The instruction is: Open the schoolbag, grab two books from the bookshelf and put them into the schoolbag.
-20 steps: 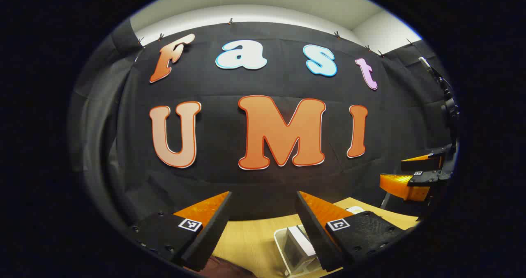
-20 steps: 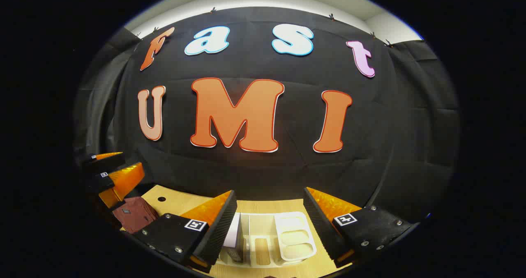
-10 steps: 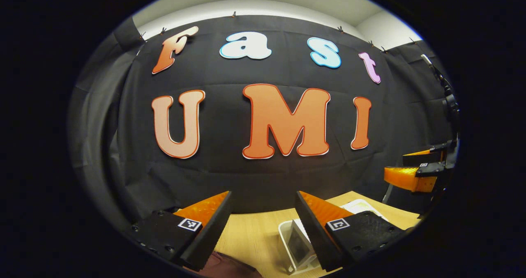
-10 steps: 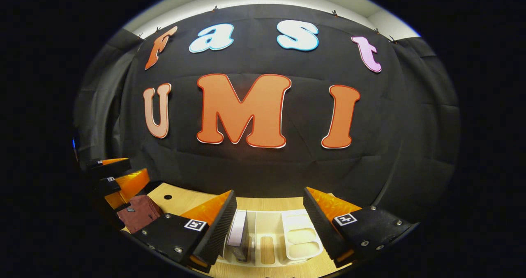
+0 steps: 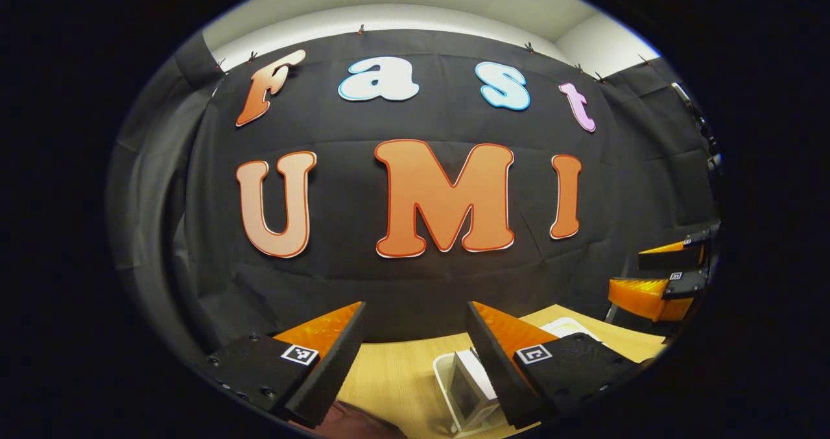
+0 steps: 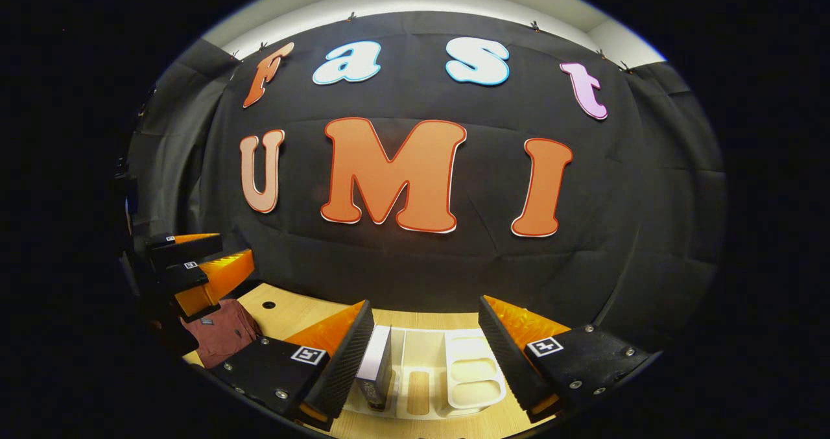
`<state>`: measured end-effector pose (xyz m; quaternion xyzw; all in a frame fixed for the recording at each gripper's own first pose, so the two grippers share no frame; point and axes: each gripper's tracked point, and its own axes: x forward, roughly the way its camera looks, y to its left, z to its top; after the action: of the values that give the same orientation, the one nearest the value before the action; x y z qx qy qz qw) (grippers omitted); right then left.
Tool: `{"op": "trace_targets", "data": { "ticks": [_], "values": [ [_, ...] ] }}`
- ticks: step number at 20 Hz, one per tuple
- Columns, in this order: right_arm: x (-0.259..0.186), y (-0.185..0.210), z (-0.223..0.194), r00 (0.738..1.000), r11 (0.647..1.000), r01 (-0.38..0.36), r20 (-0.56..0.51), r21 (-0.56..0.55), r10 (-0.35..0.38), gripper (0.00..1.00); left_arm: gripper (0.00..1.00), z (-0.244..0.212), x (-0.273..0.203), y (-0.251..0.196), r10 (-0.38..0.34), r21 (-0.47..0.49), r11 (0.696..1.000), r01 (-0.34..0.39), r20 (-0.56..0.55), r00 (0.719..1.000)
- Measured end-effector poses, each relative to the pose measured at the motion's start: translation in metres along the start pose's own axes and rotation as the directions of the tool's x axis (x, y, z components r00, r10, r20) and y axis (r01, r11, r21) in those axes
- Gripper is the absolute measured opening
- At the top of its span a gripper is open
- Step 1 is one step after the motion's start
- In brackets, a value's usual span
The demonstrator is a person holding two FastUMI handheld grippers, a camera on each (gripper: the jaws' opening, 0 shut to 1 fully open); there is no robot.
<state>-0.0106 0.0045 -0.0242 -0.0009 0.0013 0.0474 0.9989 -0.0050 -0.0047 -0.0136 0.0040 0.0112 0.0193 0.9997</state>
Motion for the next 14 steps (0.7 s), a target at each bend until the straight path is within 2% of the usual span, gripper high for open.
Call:
{"op": "trace_targets", "data": {
  "ticks": [6,9,12,14],
  "values": [
    [-0.002,-0.007,0.002,0.999,1.0,-0.006,0.036,0.01,0.006,0.97,0.96,0.004,-0.013,0.003,0.089,-0.018,0.996,-0.089,0.025,0.996],
    [-0.008,-0.008,0.005,0.996,0.998,-0.019,0.086,0.057,0.014,0.96,0.95,0.01,-0.022,0.002,0.127,-0.025,0.992,-0.126,0.049,0.991],
    [-0.016,-0.012,0.016,0.991,0.998,-0.017,0.135,0.06,0.009,0.96,0.96,0.023,-0.035,-0.006,0.133,-0.025,0.991,-0.131,0.09,0.987],
    [-0.019,-0.003,0.019,0.988,0.997,-0.056,0.149,0.056,0.047,0.96,0.94,0.024,-0.038,-0.017,0.119,-0.008,0.993,-0.119,0.089,0.989]
  ]
}}
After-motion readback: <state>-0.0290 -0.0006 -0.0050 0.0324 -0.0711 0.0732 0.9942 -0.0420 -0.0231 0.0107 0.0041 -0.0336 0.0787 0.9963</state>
